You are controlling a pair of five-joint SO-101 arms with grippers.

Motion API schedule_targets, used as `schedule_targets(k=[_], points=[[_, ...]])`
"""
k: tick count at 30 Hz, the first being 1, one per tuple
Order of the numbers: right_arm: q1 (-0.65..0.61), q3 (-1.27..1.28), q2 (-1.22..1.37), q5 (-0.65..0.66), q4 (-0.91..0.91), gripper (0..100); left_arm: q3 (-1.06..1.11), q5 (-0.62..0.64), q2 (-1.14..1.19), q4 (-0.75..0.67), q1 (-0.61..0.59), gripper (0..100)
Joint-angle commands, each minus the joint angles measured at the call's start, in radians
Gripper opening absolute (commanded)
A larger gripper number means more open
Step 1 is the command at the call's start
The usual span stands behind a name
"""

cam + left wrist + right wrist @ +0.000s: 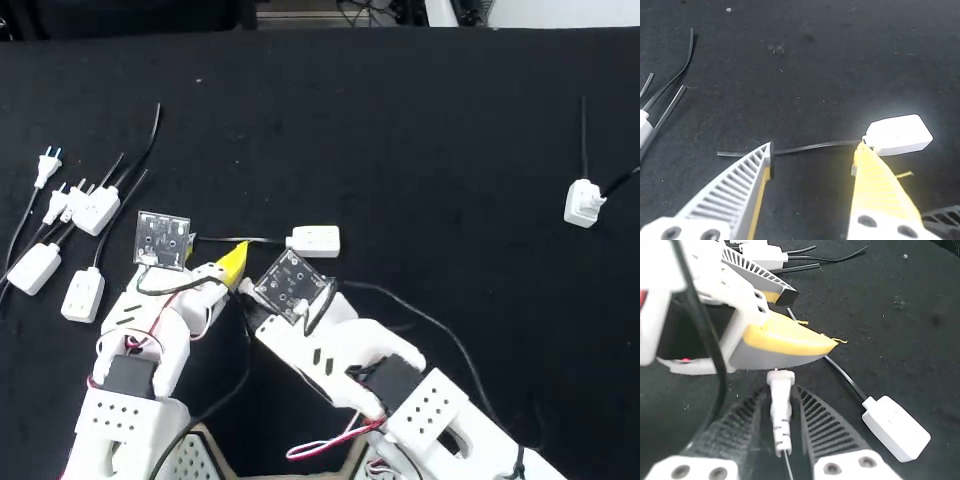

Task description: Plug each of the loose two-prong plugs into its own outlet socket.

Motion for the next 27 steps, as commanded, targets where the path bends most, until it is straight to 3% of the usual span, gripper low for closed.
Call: schedule_targets(k=[1,22,27], points=[[0.020,-0.015,-0.044,-0.002,0.000,1.1,-0.010,-0.015,0.006,-0.012,0.012,26],[0.021,-0.008,-0.042,-0.080,-0.032,1.1,-0.015,-0.002,0.002,-0.044,-0.030,26],[0.038,-0.019,-0.042,-0.078,0.029,1.1,-0.073,0.144,0.003,-0.046,-0.142,26]])
